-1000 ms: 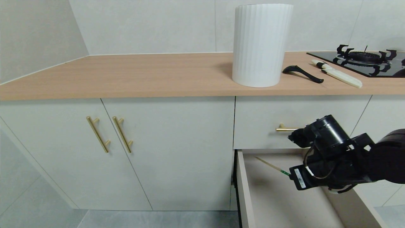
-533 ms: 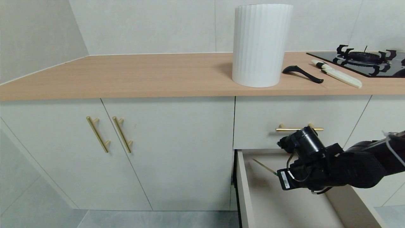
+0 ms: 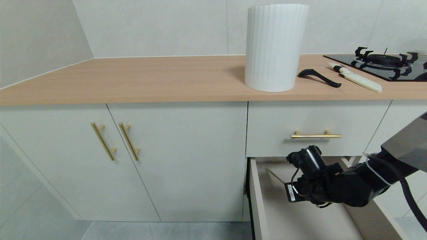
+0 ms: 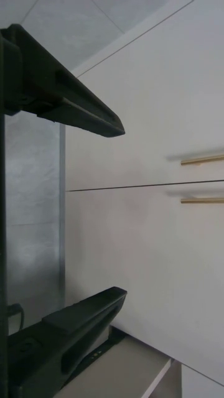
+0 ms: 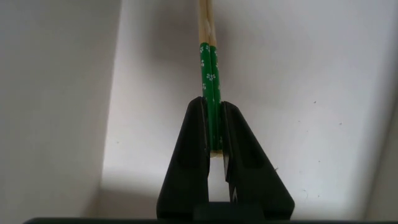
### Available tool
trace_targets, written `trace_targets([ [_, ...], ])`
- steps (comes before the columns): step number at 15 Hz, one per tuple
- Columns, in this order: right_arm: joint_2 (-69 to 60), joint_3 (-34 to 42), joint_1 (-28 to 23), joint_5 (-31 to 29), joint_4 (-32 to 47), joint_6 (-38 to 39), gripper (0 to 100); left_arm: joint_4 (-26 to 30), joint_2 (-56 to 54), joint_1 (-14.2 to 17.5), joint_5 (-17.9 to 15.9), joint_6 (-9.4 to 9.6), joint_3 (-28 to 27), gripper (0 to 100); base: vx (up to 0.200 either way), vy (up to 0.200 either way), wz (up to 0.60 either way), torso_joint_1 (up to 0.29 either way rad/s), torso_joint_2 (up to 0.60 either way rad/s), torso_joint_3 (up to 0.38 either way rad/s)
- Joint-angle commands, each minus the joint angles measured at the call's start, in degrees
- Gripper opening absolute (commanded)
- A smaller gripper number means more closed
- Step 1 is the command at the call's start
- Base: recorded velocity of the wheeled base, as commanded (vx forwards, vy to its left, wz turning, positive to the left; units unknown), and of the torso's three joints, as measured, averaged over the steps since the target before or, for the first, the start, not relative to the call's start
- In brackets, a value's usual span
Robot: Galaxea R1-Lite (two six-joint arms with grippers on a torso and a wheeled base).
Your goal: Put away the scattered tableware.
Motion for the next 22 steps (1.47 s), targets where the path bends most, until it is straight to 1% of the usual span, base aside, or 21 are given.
trace_targets([
  [1, 2.2, 0.5, 0.1, 0.0, 0.0, -0.1, 0, 0.0, 0.1, 0.0, 0.0, 0.0, 0.0, 100, 0.0, 0.0, 0.0, 0.0, 0.0, 0.0],
  [8, 9.5, 0.2, 0.8, 0.1, 0.0, 0.0, 0, 0.0, 0.1, 0.0, 0.0, 0.0, 0.0, 100, 0.0, 0.0, 0.0, 0.0, 0.0, 0.0],
  [10, 12.4, 0.2, 1.1, 0.0, -2.1, 0.1, 0, 0.0, 0.1, 0.0, 0.0, 0.0, 0.0, 100, 0.0, 0.0, 0.0, 0.0, 0.0, 0.0],
  [11, 13.0, 0.5, 1.1, -0.2, -4.1, 0.1, 0, 0.0, 0.1, 0.0, 0.0, 0.0, 0.0, 100, 0.0, 0.0, 0.0, 0.0, 0.0, 0.0],
  [18, 13.1, 0.9, 1.1, -0.5, -5.5, 0.6, 0, 0.0, 0.1, 0.0, 0.0, 0.0, 0.0, 100, 0.0, 0.0, 0.0, 0.0, 0.0, 0.0],
  [19, 13.1, 0.9, 1.1, -0.6, -5.5, 0.6, 100, 0.0, 0.1, 0.0, 0.0, 0.0, 0.0, 100, 0.0, 0.0, 0.0, 0.0, 0.0, 0.0],
  [22, 13.1, 0.9, 1.1, -0.6, -5.5, 0.6, 100, 0.0, 0.1, 0.0, 0.0, 0.0, 0.0, 100, 0.0, 0.0, 0.0, 0.0, 0.0, 0.0],
])
